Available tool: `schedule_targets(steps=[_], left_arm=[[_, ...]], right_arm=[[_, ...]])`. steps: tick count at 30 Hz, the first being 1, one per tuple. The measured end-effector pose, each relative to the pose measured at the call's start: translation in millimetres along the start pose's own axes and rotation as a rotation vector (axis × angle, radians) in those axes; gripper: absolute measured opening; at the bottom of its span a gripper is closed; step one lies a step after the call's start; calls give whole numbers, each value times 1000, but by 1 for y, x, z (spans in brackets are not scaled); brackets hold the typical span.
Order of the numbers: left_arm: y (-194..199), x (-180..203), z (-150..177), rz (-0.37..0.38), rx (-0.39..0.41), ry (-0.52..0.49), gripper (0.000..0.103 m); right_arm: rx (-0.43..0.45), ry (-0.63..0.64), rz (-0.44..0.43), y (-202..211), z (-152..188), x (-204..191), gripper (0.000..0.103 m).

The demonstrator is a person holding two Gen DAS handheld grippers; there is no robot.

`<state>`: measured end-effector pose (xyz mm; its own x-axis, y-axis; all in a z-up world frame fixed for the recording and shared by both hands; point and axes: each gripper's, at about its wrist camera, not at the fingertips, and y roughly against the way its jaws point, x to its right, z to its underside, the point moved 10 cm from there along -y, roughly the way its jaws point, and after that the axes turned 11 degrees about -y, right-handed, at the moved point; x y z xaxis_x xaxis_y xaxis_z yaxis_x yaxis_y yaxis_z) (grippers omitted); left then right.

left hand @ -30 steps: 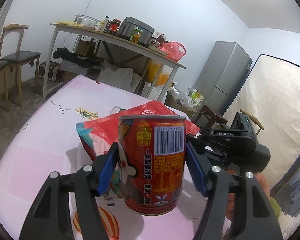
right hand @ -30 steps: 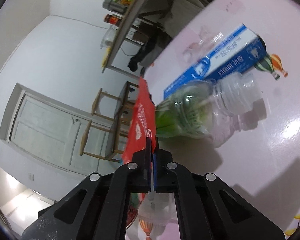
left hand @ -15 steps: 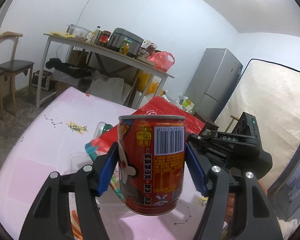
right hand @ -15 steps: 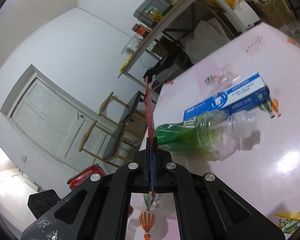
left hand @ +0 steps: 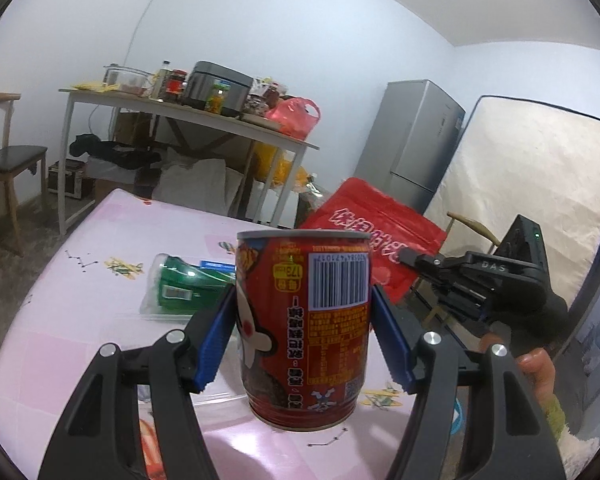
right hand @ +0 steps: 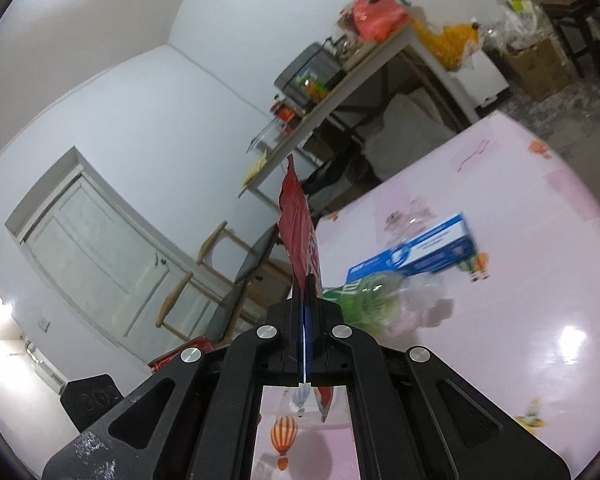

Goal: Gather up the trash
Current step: 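Carry the can and snack bag to the wastebasket and release both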

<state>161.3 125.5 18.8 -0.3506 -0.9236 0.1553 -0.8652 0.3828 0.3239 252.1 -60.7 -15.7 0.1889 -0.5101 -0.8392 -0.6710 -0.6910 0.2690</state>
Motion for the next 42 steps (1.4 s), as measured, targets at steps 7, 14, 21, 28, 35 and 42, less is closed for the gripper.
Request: schedule_targets(steps=[7, 14, 21, 28, 35, 42], left_arm=[[-19, 43, -4, 71, -34, -39, 64], [-59, 107, -3, 202, -100, -71, 64], [-100, 181, -14, 335, -141, -130, 64], [-153, 277, -9, 485, -230, -220, 64], [-221, 378, 47, 631, -472, -299, 64], [-289, 444, 135, 654, -717, -369, 64]], right_arm=[[104, -37, 18, 63, -23, 26, 0], [257, -63, 81, 148, -50, 61, 0], [431, -99, 221, 243, -74, 111, 0], [548, -189, 389, 314, -77, 184, 0], [603, -315, 538, 360, -63, 263, 0], [582, -440, 645, 373, -52, 339, 0]])
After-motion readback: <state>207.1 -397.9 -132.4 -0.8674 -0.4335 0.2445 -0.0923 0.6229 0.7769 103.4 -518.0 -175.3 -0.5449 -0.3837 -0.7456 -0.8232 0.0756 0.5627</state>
